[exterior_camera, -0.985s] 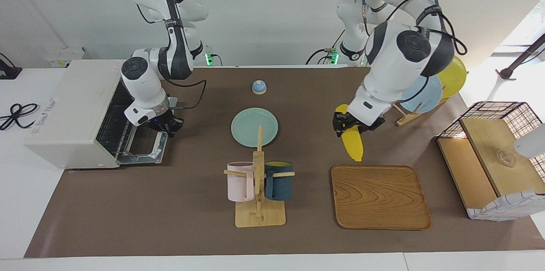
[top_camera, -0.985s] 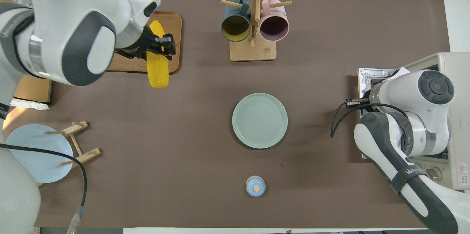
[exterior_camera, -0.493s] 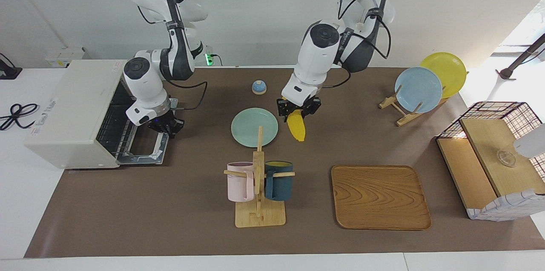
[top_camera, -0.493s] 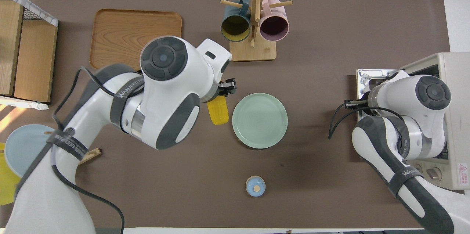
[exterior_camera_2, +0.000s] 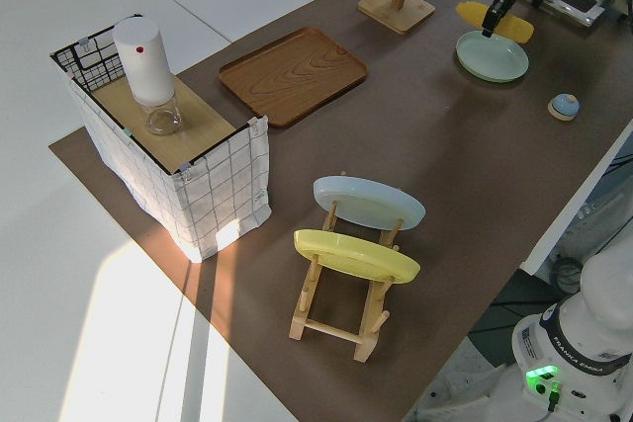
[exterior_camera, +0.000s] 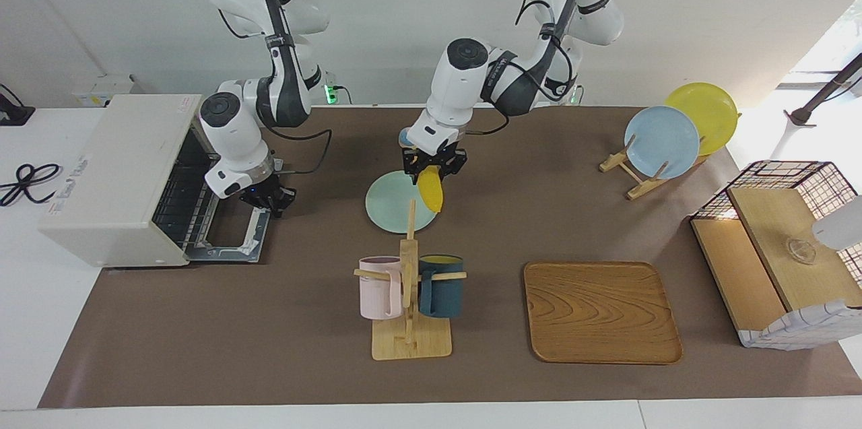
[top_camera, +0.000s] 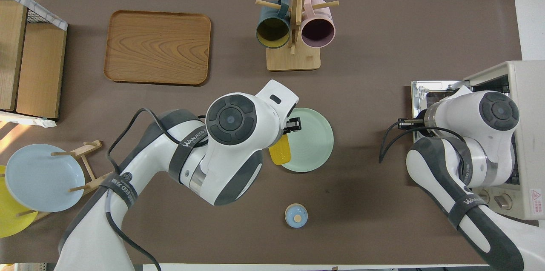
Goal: Put corn in oven
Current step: 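Lower the corn onto the plate while the right gripper opens the oven, then withdraw the left gripper while the right gripper reaches the green plate, then grasp the rim of the green plate with the right gripper, then lift the plate with the corn and carry it to the oven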
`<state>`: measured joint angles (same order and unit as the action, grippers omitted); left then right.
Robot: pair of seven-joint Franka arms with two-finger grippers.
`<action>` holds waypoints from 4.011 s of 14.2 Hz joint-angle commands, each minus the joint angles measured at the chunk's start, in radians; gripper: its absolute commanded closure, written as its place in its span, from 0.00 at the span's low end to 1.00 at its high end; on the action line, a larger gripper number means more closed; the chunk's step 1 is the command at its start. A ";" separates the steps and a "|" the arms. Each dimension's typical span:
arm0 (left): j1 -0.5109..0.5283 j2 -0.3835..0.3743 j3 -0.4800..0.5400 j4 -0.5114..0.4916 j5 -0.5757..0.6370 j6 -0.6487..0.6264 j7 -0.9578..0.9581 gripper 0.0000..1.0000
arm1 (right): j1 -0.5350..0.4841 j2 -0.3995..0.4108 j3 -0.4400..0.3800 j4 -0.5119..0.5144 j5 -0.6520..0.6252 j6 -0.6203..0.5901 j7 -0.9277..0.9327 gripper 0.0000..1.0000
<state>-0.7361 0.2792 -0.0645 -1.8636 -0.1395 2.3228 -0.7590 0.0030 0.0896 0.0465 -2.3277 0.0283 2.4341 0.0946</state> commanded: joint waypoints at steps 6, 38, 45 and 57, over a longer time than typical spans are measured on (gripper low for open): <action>-0.095 0.101 0.020 -0.011 -0.014 0.145 -0.063 0.92 | 0.080 -0.030 -0.005 0.282 0.027 -0.396 0.088 1.00; 0.609 -0.222 0.043 0.129 0.120 -0.485 0.722 0.00 | 0.650 0.159 0.003 0.503 -0.027 -0.302 0.559 0.05; 0.612 -0.316 0.041 0.087 0.129 -0.625 0.713 0.00 | 0.701 0.223 0.003 0.343 -0.134 -0.086 0.528 0.41; 0.610 -0.305 0.041 0.123 0.129 -0.626 0.741 0.00 | 0.695 0.246 0.003 0.334 -0.240 -0.072 0.525 1.00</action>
<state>-0.1271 -0.0334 -0.0267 -1.7573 -0.0315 1.7072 -0.0364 0.7023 0.3344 0.0485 -1.9838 -0.1923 2.3397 0.6313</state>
